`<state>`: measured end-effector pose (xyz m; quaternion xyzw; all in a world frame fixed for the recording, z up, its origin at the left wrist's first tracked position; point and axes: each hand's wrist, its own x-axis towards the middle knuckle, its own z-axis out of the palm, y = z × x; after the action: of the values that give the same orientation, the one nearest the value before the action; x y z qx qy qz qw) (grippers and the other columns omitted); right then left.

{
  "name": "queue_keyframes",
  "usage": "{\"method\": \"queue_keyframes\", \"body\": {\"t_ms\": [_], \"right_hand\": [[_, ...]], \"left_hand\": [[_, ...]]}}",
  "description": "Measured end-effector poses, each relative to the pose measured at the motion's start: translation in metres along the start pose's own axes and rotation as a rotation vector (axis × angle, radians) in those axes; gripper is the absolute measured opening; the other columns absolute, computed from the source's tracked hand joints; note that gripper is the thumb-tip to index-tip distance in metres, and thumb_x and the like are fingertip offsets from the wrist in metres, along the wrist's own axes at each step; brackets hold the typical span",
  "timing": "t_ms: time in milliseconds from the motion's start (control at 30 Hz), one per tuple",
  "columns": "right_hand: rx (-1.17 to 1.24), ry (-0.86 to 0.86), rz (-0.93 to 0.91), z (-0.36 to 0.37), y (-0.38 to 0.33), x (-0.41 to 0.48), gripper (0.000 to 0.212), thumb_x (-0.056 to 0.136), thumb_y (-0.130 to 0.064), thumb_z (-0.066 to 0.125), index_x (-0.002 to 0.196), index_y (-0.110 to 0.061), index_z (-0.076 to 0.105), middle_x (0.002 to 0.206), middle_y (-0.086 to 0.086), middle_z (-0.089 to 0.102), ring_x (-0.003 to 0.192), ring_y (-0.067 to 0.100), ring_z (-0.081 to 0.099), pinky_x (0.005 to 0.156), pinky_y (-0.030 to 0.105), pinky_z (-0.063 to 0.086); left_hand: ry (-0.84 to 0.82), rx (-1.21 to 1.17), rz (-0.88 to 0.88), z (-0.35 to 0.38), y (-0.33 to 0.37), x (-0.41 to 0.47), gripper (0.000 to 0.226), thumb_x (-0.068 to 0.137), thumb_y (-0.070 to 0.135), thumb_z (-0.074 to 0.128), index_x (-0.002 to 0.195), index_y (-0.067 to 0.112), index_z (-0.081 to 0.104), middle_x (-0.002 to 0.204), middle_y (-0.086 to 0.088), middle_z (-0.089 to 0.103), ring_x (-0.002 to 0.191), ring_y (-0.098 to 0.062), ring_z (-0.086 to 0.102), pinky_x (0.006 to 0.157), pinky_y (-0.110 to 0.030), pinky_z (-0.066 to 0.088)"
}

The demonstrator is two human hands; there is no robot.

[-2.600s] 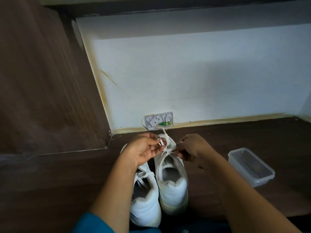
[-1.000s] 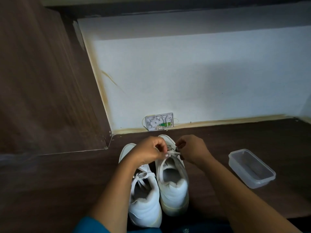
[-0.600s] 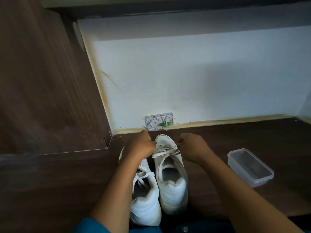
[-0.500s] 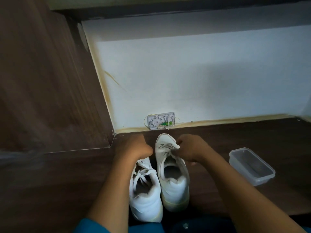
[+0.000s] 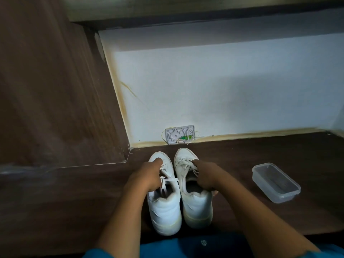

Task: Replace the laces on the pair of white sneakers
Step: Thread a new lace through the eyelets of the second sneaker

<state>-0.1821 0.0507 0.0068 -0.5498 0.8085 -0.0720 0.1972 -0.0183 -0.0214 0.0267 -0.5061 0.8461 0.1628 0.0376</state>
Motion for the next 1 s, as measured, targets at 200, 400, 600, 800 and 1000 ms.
{"method": "queue_keyframes", "body": {"t_ms": [200, 400, 600, 800, 1000], "right_hand": [[0.003, 0.004, 0.031, -0.01, -0.004, -0.002, 0.056, 0.085, -0.024, 0.059, 0.135, -0.011, 0.036, 0.129, 0.015, 0.054, 0.114, 0.032, 0.055, 0.092, 0.037, 0.048], [0.145, -0.147, 0.139, -0.023, -0.004, -0.019, 0.05, 0.071, -0.034, 0.075, 0.111, -0.011, 0.056, 0.102, 0.011, 0.061, 0.079, 0.033, 0.069, 0.061, 0.04, 0.06], [0.007, 0.024, 0.118, -0.002, -0.019, -0.018, 0.057, 0.084, -0.029, 0.06, 0.13, -0.004, 0.04, 0.128, 0.016, 0.055, 0.115, 0.031, 0.055, 0.088, 0.031, 0.046], [0.456, 0.145, 0.212, 0.018, -0.019, -0.022, 0.036, 0.079, -0.018, 0.059, 0.111, -0.002, 0.058, 0.107, 0.013, 0.064, 0.088, 0.02, 0.057, 0.07, 0.024, 0.041], [1.014, 0.205, 0.279, 0.034, -0.011, -0.019, 0.049, 0.079, 0.002, 0.059, 0.127, -0.004, 0.053, 0.127, 0.014, 0.058, 0.093, 0.019, 0.054, 0.078, 0.03, 0.046]], "left_hand": [[0.116, 0.055, 0.013, -0.017, 0.023, -0.01, 0.022, 0.08, 0.012, 0.058, 0.101, 0.011, 0.05, 0.111, -0.012, 0.051, 0.106, -0.029, 0.053, 0.079, -0.031, 0.047], [0.09, 0.05, -0.07, -0.022, 0.035, -0.017, 0.011, 0.083, 0.023, 0.057, 0.081, 0.012, 0.059, 0.105, -0.01, 0.063, 0.096, -0.024, 0.059, 0.074, -0.026, 0.047], [-0.005, -0.25, -0.182, 0.015, 0.009, -0.017, 0.038, 0.087, 0.012, 0.049, 0.123, 0.001, 0.046, 0.118, -0.017, 0.059, 0.092, -0.029, 0.059, 0.054, -0.024, 0.04], [0.052, -0.924, -0.329, 0.036, 0.003, -0.029, 0.029, 0.085, 0.008, 0.055, 0.112, -0.002, 0.057, 0.105, -0.02, 0.063, 0.092, -0.029, 0.062, 0.059, -0.027, 0.042], [0.05, -1.06, -0.326, 0.043, -0.004, -0.015, 0.032, 0.087, 0.002, 0.044, 0.117, 0.001, 0.055, 0.106, -0.022, 0.062, 0.095, -0.033, 0.061, 0.074, -0.035, 0.048]]}}
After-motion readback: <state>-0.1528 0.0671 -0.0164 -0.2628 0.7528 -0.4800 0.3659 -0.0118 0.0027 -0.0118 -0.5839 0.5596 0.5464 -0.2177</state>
